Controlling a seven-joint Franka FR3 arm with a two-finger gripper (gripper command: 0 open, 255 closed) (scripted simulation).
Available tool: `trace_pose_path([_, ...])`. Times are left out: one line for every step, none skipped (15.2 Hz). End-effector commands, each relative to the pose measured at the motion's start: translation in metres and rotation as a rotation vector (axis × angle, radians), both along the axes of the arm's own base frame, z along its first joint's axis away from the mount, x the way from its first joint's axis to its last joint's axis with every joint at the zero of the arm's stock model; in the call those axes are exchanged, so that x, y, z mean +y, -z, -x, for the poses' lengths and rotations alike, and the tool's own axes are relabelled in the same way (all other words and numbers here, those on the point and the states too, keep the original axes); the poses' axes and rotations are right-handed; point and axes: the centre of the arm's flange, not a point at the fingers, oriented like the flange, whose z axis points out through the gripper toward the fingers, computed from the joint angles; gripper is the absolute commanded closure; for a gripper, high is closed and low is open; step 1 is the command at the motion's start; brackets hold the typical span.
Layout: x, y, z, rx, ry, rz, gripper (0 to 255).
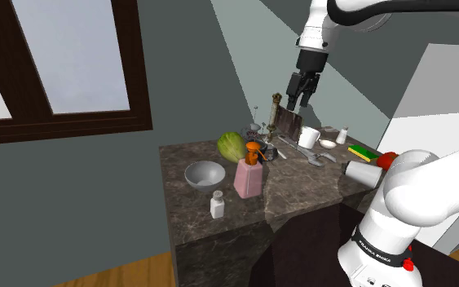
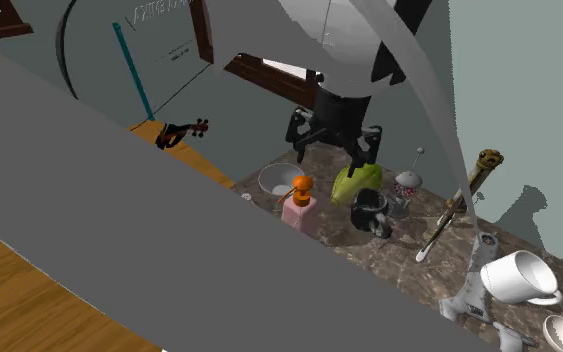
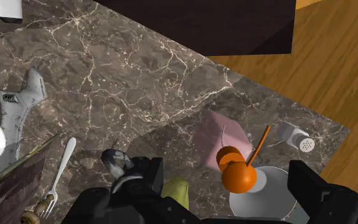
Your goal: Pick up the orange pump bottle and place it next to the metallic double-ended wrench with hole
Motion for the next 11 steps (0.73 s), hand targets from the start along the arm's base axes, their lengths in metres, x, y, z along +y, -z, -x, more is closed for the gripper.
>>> trace_pose_path([0.000,0.000,0.000,0.000,0.000,0.000,0])
trace_pose_path([0.005,0.011,-0.003,-0.011,0.003,0.002,0])
trace_pose_path([0.010,0.022,-0.007,-0.022,0.006,0.004,0])
trace_pose_path([0.015,0.034,-0.011,-0.033,0.009,0.006,0])
trace_pose_path([0.020,0.045,-0.014,-0.043,0.012,0.008,0])
trace_pose_path([0.025,0.056,-0.018,-0.054,0.016,0.010,0])
trace_pose_path([0.030,0.067,-0.023,-0.065,0.019,0.012,0])
trace_pose_path([0.035,0.078,-0.027,-0.076,0.022,0.014,0])
trace_pose_path([0.040,0.089,-0.031,-0.087,0.025,0.016,0])
trace_pose_path([0.044,0.100,-0.036,-0.098,0.028,0.018,0])
trace_pose_path([0.049,0.111,-0.040,-0.108,0.031,0.019,0])
